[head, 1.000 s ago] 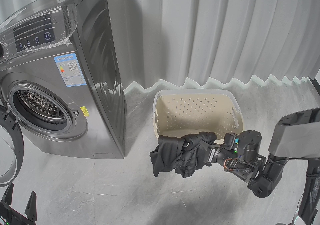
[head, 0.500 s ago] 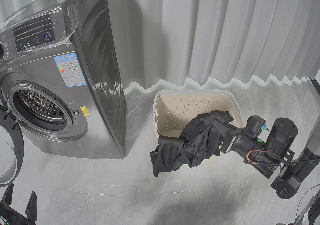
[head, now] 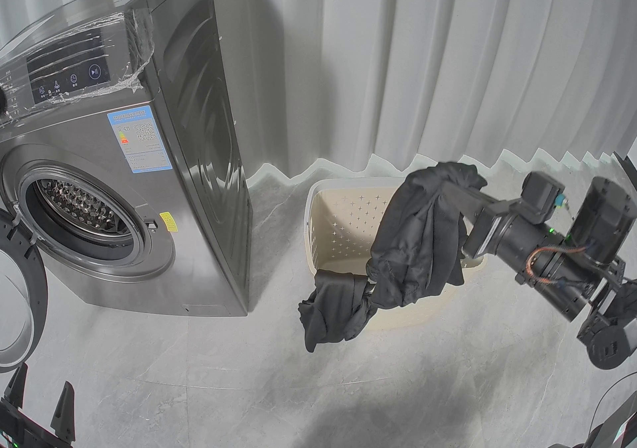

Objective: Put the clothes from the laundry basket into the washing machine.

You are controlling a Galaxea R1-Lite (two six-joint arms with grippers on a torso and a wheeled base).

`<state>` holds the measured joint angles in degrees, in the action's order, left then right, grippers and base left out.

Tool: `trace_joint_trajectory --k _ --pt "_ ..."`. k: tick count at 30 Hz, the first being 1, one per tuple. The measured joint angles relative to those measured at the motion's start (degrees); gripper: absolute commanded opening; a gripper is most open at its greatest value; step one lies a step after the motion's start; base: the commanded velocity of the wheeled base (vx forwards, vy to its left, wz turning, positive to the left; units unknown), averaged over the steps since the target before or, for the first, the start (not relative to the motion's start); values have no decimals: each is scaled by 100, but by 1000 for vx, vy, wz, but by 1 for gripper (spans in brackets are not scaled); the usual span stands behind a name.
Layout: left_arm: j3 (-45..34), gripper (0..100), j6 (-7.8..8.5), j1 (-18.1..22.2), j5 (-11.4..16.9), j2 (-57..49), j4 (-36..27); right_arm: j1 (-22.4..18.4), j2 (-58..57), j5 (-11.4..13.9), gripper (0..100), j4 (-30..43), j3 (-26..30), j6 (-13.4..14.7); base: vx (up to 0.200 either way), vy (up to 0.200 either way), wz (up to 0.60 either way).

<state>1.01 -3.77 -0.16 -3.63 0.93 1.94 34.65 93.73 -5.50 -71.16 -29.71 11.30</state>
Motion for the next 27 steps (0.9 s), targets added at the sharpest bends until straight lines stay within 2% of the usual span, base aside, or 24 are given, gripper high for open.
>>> trace_joint_trajectory --k 3,8,12,18,27 --pt "0 100 -4 0 49 0 -11 46 -322 4 0 178 -179 -27 0 0 0" --pt "0 100 -39 -6 95 0 -33 61 -669 13 0 246 -57 -222 -40 0 0" --pt "0 100 -59 -11 88 0 -38 5 -740 6 0 178 41 -219 -200 0 0" --pt "0 100 -79 -5 55 0 -39 -94 -685 15 0 122 146 -222 0 0 0" --pt "0 100 -96 -9 46 0 -50 -98 -677 68 0 27 245 -227 0 200 0"
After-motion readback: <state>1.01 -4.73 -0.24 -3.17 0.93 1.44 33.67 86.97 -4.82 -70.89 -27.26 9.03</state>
